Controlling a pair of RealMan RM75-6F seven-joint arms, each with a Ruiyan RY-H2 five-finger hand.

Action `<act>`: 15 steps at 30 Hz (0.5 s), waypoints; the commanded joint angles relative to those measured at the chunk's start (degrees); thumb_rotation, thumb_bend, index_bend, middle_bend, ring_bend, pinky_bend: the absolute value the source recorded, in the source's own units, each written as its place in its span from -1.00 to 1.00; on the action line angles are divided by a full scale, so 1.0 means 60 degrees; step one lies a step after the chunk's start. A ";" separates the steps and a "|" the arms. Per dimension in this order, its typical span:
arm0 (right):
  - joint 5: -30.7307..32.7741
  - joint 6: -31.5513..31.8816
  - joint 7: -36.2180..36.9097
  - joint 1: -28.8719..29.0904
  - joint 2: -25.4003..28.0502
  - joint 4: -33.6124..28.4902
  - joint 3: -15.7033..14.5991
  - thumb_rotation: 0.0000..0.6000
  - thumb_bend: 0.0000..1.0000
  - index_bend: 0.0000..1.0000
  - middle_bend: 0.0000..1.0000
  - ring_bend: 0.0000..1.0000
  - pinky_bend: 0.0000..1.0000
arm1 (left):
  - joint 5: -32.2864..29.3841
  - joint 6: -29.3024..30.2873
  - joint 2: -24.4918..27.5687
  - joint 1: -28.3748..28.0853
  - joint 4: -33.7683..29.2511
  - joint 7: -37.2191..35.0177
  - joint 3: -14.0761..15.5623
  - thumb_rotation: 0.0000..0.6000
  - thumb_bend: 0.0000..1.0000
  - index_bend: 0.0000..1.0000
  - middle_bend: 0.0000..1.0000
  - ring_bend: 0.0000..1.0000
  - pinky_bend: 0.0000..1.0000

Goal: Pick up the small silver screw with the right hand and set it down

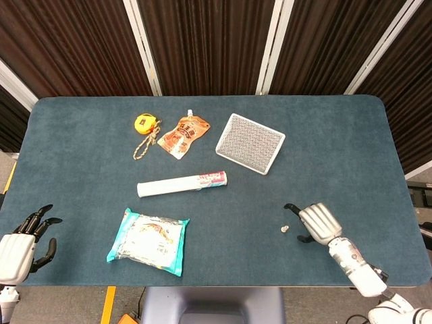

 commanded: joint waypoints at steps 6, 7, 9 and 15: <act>0.0325 0.2917 -0.2284 -0.1898 0.0063 -0.0623 0.0163 1.00 -0.83 -0.35 -0.27 -0.36 -0.05 | 0.0022 0.0059 -0.0004 0.0028 -0.0009 0.0069 0.0002 1.00 0.12 -0.41 -0.82 -0.65 -0.17; 0.0291 0.3070 -0.2174 -0.1999 0.0087 -0.0616 0.0167 1.00 -0.83 -0.38 -0.37 -0.51 -0.25 | 0.0019 0.0059 -0.0001 0.0032 -0.0013 0.0085 0.0004 1.00 0.12 -0.41 -0.82 -0.65 -0.17; 0.0186 0.3464 -0.1858 -0.2224 0.0111 -0.0527 0.0205 1.00 -0.83 -0.45 -0.53 -0.75 -0.67 | 0.0014 0.0063 -0.0003 0.0038 -0.0035 0.0155 0.0003 1.00 0.12 -0.43 -0.82 -0.65 -0.17; -0.0082 0.4368 -0.1126 -0.2800 0.0181 0.0084 0.0252 1.00 -0.83 -0.66 -0.76 -0.99 -0.89 | 0.0031 0.0112 -0.0004 0.0058 -0.0139 0.0354 -0.0009 1.00 0.12 -0.48 -0.81 -0.65 -0.17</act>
